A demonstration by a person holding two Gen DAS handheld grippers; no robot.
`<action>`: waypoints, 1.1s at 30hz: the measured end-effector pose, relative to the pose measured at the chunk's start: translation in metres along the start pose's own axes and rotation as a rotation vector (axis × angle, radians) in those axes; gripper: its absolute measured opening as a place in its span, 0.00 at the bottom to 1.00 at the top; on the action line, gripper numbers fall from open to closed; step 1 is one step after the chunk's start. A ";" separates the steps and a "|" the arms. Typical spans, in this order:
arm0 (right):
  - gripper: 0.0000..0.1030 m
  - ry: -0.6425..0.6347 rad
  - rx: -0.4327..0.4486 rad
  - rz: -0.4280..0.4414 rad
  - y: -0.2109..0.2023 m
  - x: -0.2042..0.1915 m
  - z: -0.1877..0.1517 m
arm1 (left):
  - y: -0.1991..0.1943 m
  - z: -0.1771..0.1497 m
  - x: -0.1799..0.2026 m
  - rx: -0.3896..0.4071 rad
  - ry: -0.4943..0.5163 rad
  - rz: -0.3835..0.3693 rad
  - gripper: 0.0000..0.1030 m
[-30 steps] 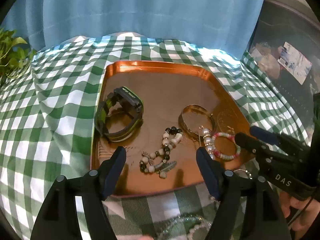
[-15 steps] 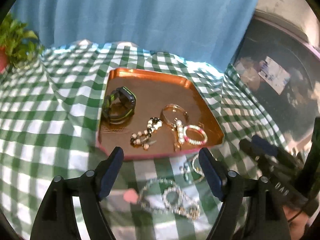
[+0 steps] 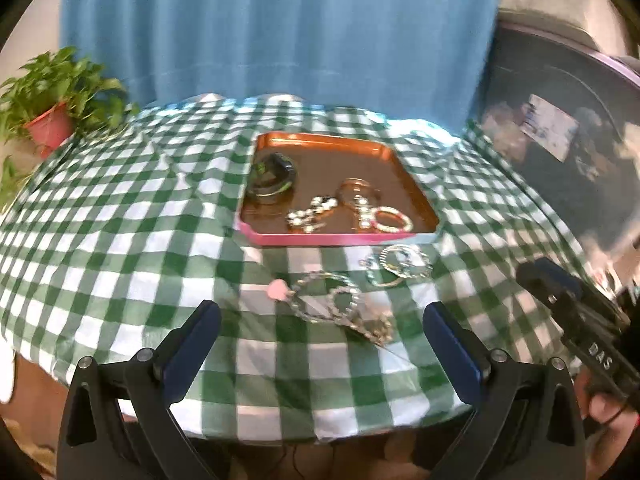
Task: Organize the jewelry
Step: 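Withdraw both tools from the tray toward the remaining bracelets, then grasp the clear crystal heart bracelet with the left tool while the right tool grasps a silver bracelet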
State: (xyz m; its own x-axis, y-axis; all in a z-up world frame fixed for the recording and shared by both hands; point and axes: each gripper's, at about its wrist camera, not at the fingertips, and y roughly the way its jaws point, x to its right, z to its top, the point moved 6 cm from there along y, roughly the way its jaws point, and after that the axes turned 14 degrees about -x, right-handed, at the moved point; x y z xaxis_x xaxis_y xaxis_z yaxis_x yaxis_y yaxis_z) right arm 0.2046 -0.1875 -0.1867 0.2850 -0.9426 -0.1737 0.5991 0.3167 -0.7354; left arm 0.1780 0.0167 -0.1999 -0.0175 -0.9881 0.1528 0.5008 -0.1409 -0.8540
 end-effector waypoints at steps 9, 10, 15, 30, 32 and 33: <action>0.48 -0.091 -0.013 0.010 0.000 -0.006 -0.007 | 0.013 0.001 -0.007 0.012 -0.004 0.062 0.98; 0.48 -0.089 -0.025 0.010 0.003 -0.005 -0.008 | 0.019 0.001 -0.009 0.001 -0.003 0.073 0.98; 0.48 -0.079 -0.117 0.019 0.032 -0.001 -0.016 | 0.041 -0.006 -0.018 -0.033 -0.023 -0.016 0.98; 0.32 -0.075 -0.214 0.085 0.076 0.009 -0.025 | 0.064 -0.010 -0.013 0.010 0.089 -0.016 0.97; 0.26 -0.072 -0.217 0.088 0.081 0.011 -0.023 | 0.068 -0.008 -0.014 0.003 0.093 -0.020 0.97; 0.25 -0.067 -0.213 0.094 0.082 0.012 -0.020 | 0.070 -0.007 -0.015 0.002 0.093 -0.024 0.96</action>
State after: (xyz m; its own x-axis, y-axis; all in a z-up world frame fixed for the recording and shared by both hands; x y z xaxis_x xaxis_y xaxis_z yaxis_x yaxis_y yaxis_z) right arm 0.2421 -0.1747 -0.2624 0.3851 -0.8989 -0.2092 0.3983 0.3663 -0.8410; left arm 0.2076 0.0212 -0.2649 -0.1101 -0.9859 0.1261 0.5010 -0.1646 -0.8497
